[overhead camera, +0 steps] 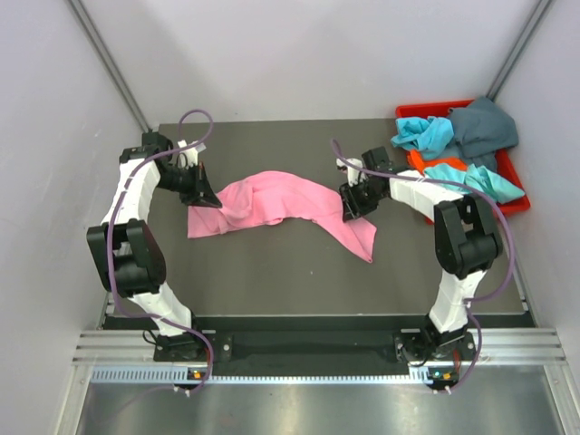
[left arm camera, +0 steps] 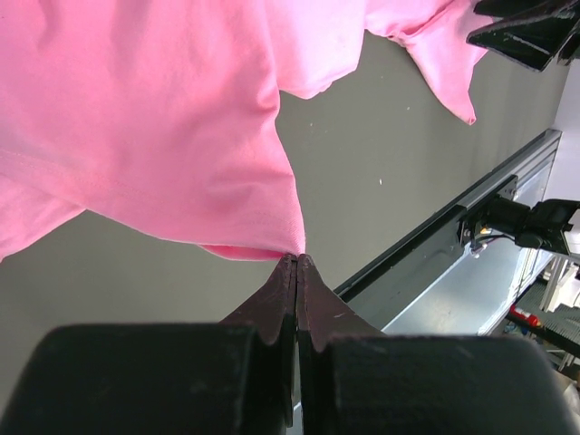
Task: Fold and stack the t-shirts
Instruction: Flatten the tshirt out
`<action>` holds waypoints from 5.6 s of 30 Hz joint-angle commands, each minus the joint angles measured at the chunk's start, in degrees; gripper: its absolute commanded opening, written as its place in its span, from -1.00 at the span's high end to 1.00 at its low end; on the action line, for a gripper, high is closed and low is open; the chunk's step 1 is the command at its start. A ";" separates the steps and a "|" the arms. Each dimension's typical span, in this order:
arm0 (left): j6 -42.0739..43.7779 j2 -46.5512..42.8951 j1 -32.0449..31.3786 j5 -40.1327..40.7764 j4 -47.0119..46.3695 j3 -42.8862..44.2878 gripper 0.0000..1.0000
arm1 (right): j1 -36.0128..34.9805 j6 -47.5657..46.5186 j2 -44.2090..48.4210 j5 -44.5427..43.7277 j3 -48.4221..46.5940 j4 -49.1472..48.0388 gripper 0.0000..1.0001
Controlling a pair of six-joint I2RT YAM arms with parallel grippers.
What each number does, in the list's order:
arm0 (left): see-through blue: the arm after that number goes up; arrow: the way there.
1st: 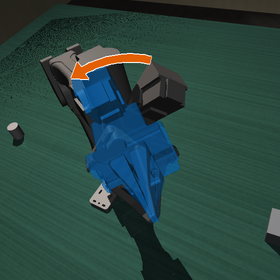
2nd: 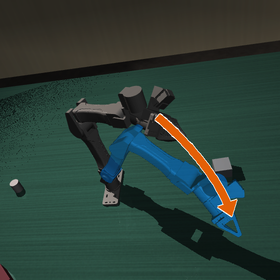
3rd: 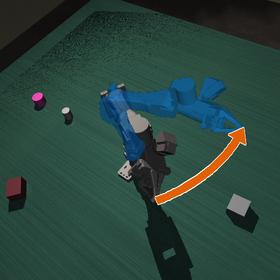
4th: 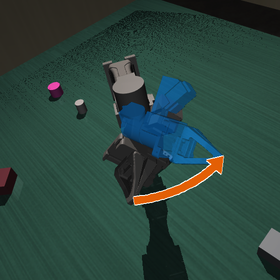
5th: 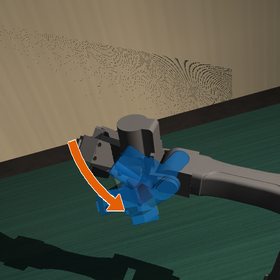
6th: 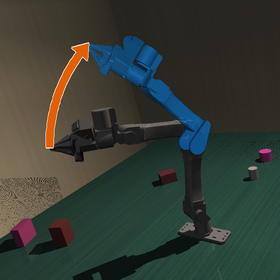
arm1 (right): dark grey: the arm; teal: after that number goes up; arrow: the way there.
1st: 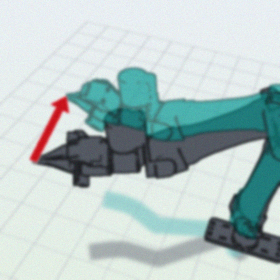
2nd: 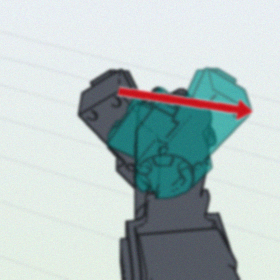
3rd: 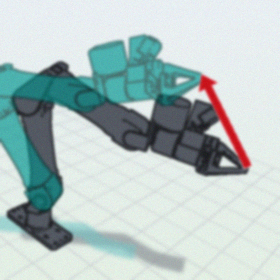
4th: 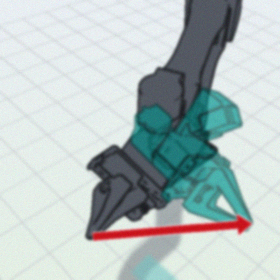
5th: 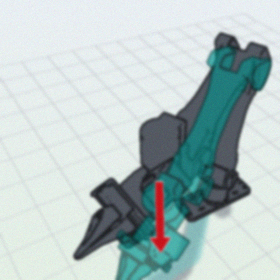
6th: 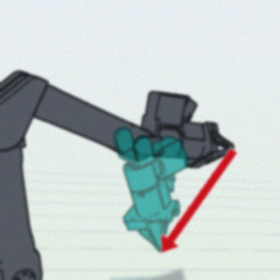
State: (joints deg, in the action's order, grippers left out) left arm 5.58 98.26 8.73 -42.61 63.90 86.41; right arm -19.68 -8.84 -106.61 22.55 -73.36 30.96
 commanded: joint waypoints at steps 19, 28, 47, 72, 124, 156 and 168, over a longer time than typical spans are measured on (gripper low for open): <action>-0.40 0.18 0.23 -0.81 -2.55 0.86 1.00 | -0.36 -0.83 -4.75 3.11 -6.44 -1.78 0.26; -0.40 -0.08 0.32 -0.46 -2.55 0.51 1.00 | -1.94 -0.91 -5.80 4.35 -7.58 -1.60 0.36; 5.31 0.70 0.50 7.80 -1.93 19.03 1.00 | 0.17 -8.90 9.57 -8.74 -28.22 2.09 1.00; -0.40 -11.41 0.41 13.61 -20.49 31.81 1.00 | 2.54 -18.93 28.02 -17.72 -32.30 2.87 1.00; 0.22 -9.58 -1.52 8.86 -6.77 7.37 1.00 | 7.45 18.32 -3.78 6.70 -25.08 -0.72 0.12; 2.24 0.53 -4.07 12.20 -6.07 7.54 1.00 | 10.45 26.51 -18.99 24.21 -23.05 -3.89 0.27; 2.24 0.79 -4.51 12.29 -6.42 6.66 1.00 | 7.56 28.53 -19.60 26.67 -22.44 -6.26 0.32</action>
State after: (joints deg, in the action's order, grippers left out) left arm 7.03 98.96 4.60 -30.11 57.25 92.62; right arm -11.00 18.61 -126.28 47.22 -94.19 26.87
